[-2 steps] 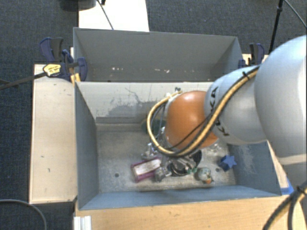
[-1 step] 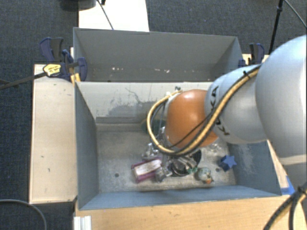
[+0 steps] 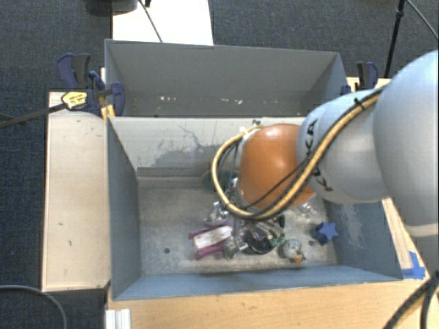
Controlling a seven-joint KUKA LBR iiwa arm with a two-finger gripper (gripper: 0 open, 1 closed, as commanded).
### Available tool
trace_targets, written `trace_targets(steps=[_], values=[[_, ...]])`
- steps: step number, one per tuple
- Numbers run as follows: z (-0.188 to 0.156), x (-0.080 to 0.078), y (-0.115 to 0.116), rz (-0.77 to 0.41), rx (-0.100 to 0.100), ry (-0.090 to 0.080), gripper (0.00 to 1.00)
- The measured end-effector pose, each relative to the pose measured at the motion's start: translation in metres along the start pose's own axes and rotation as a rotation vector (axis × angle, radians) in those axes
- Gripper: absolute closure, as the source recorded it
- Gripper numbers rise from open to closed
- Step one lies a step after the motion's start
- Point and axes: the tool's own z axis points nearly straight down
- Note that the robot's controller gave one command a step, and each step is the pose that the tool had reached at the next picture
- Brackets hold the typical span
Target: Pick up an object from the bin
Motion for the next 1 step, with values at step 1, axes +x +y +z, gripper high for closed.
trace_targets(steps=[1], values=[[-0.098, -0.0026, -0.0005, 0.005, 0.001, -0.004, 1.0]])
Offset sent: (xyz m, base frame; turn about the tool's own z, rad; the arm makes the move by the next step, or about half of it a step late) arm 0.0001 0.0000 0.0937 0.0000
